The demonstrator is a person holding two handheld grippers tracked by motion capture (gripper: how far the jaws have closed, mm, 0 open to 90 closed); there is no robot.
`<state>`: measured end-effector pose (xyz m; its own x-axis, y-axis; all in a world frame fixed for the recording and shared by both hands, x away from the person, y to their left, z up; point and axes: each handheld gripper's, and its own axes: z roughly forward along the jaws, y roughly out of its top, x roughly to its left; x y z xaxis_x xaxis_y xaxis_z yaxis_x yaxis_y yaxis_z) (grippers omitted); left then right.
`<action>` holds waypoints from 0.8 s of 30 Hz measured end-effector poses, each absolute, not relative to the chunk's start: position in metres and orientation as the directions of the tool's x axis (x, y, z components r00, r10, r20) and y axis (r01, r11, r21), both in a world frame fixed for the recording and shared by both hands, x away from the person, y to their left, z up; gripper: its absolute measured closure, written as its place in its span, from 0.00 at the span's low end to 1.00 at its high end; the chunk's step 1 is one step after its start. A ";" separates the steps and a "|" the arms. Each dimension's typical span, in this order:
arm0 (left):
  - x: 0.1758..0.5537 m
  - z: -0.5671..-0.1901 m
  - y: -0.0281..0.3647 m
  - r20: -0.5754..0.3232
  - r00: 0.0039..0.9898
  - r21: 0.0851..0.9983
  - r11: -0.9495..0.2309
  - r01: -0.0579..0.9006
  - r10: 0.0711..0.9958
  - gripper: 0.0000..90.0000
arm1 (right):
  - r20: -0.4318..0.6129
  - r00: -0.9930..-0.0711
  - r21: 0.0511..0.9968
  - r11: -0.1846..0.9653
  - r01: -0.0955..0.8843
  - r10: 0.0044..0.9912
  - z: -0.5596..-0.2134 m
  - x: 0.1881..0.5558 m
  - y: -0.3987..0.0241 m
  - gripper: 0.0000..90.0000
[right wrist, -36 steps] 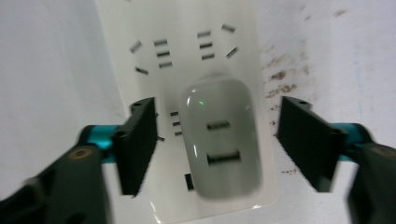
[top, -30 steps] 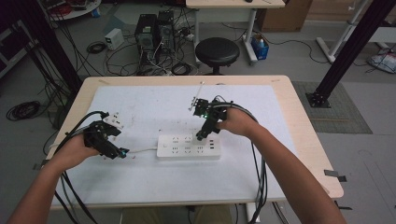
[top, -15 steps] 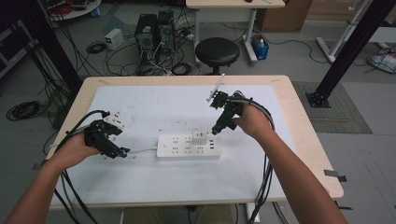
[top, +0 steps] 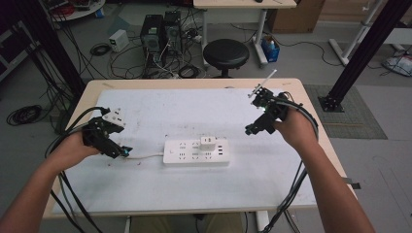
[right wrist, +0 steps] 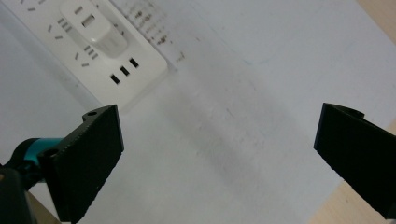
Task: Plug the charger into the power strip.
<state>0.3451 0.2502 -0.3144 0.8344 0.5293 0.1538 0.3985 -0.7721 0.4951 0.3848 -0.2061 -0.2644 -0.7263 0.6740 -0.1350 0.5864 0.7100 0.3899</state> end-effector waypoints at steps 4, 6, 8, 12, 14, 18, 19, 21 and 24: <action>0.346 -0.314 0.252 0.153 0.824 0.504 -0.761 0.409 0.545 0.24 | -0.139 -0.716 0.385 0.704 0.598 0.684 -0.266 0.375 -0.221 0.01; 0.346 -0.313 0.253 0.153 0.824 0.502 -0.761 0.410 0.545 0.24 | -0.131 -0.705 0.382 0.692 0.613 0.697 -0.268 0.372 -0.226 0.01; 0.346 -0.313 0.254 0.154 0.823 0.504 -0.760 0.411 0.547 0.24 | -0.122 -0.699 0.388 0.682 0.619 0.704 -0.270 0.370 -0.229 0.01; 0.346 -0.314 0.254 0.153 0.818 0.501 -0.757 0.419 0.554 0.24 | -0.113 -0.700 0.389 0.679 0.622 0.706 -0.277 0.369 -0.232 0.01; 0.346 -0.315 0.255 0.155 0.815 0.503 -0.754 0.422 0.559 0.24 | -0.110 -0.701 0.387 0.680 0.623 0.704 -0.280 0.368 -0.233 0.01; 0.344 -0.315 0.256 0.154 0.809 0.508 -0.748 0.427 0.567 0.24 | -0.103 -0.707 0.388 0.683 0.619 0.700 -0.285 0.366 -0.233 0.01; 0.344 -0.315 0.256 0.156 0.808 0.506 -0.748 0.429 0.569 0.24 | -0.104 -0.709 0.387 0.685 0.617 0.698 -0.285 0.366 -0.233 0.01; 0.343 -0.316 0.256 0.151 0.805 0.510 -0.743 0.433 0.573 0.24 | -0.104 -0.712 0.388 0.687 0.614 0.695 -0.286 0.365 -0.233 0.01; 0.342 -0.317 0.256 0.152 0.807 0.505 -0.747 0.433 0.570 0.24 | -0.101 -0.712 0.386 0.687 0.616 0.695 -0.287 0.365 -0.233 0.01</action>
<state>0.3421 0.2560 -0.3174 0.8073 0.5703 0.1517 0.4328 -0.7469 0.5047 0.3650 -0.2328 -0.2872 -0.7118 0.6950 -0.1014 0.6159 0.6870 0.3856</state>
